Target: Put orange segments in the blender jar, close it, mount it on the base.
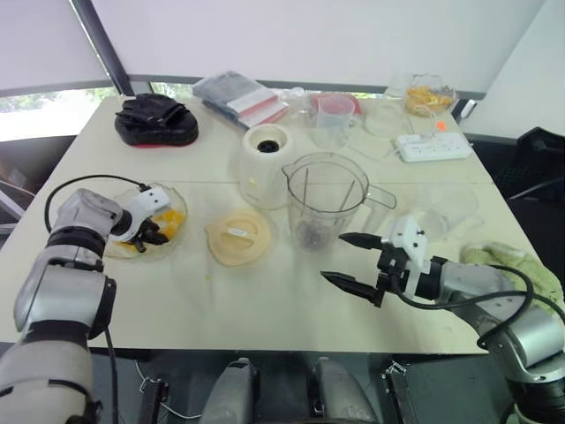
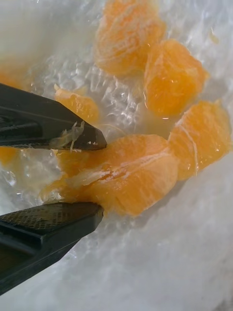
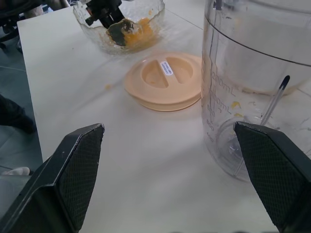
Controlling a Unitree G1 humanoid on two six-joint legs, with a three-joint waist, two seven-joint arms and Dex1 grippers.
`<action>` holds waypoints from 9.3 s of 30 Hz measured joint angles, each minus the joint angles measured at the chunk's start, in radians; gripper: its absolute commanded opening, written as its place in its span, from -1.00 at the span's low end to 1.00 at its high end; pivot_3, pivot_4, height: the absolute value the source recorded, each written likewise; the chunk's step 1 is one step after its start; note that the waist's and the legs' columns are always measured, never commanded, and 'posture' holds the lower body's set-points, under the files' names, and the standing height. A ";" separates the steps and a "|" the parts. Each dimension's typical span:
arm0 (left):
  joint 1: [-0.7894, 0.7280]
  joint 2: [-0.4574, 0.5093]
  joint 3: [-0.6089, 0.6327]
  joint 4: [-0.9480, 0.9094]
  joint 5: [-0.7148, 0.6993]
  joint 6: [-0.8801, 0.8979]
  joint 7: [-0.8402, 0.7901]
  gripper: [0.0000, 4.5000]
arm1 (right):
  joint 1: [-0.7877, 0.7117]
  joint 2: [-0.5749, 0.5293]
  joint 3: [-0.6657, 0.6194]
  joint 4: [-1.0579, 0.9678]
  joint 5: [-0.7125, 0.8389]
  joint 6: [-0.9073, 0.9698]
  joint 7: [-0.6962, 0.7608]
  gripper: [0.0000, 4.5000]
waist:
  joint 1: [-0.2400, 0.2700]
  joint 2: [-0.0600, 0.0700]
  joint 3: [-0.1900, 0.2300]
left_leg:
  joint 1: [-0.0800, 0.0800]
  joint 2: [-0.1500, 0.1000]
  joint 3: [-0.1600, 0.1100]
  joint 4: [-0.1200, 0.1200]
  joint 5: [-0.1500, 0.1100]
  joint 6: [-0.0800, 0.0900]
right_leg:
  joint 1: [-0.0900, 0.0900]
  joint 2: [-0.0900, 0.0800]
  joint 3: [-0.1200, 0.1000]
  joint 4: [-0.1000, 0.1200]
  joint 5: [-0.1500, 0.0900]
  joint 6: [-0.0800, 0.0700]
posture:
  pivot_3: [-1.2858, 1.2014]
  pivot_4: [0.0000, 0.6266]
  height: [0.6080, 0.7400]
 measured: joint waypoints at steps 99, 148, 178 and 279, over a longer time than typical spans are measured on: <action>-0.484 -0.473 0.028 -0.047 -0.254 -0.381 -0.282 -0.68 | 0.284 0.118 -0.039 -0.160 -0.120 -0.053 -0.275 1.00 | -0.004 -0.003 0.000 | -0.005 0.000 0.000 -0.009 -0.001 0.001 | -0.002 0.003 0.000 -0.016 0.001 0.001 | 0.03 -0.52 1.00; 0.178 -0.171 0.175 -1.008 -0.474 0.106 -0.197 0.99 | 0.373 0.176 -0.374 -0.121 -0.195 -0.082 -0.433 1.00 | -0.003 -0.001 -0.001 | -0.002 0.001 0.000 -0.009 0.000 0.000 | 0.000 0.001 0.002 -0.014 0.001 0.001 | 0.03 -0.52 1.00; 0.647 -0.125 0.193 -1.588 -0.733 0.337 0.085 0.99 | -0.003 0.334 -0.476 0.550 -0.351 -0.349 -0.776 1.00 | -0.006 0.008 -0.006 | 0.003 0.001 0.002 -0.011 0.000 0.000 | 0.004 0.001 0.003 -0.014 0.001 0.001 | 0.03 -0.52 1.00; 0.625 -0.202 0.207 -1.493 -0.758 0.248 0.244 1.00 | -0.549 -0.031 -0.070 0.279 -0.462 -0.357 -0.350 -0.98 | -0.006 0.013 -0.003 | -0.001 0.002 0.002 -0.013 0.000 0.000 | 0.000 0.000 0.003 -0.018 0.001 0.001 | 0.03 -0.52 1.00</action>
